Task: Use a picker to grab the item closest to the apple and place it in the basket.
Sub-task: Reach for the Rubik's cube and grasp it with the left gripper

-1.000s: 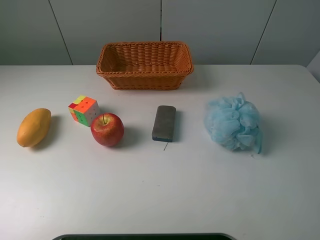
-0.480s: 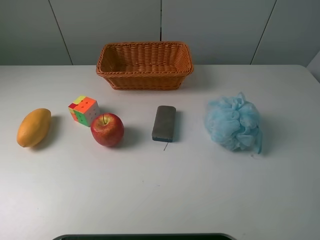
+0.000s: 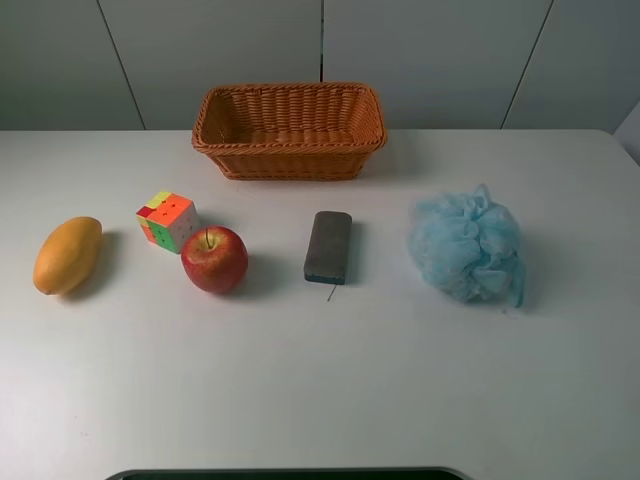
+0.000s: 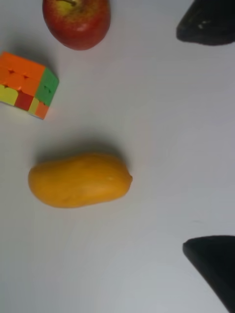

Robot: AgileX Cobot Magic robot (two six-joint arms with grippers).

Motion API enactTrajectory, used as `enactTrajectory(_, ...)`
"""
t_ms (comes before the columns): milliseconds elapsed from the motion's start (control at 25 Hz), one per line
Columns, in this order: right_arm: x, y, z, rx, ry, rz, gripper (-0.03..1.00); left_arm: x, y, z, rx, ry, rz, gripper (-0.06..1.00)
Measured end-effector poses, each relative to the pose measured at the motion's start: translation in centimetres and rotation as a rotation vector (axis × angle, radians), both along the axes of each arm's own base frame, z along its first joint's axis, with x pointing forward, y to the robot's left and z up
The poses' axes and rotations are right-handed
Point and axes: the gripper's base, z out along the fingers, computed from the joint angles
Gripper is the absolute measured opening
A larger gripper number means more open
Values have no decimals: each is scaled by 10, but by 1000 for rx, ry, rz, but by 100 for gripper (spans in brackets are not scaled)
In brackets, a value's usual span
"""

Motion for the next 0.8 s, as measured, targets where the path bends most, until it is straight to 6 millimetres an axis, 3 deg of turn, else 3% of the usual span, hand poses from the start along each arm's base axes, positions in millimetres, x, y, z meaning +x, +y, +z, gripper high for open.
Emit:
enactTrajectory(240,0,0,0,2,0,-1,70,63,-21,-35,1,130,-71,75)
enactTrajectory(440,0,0,0,2,0,-1,70,102,-45,-69,19,192,-140,75)
enactTrajectory(800,0,0,0,2,0,-1,70,139,-71,-117,72,258,-239,75)
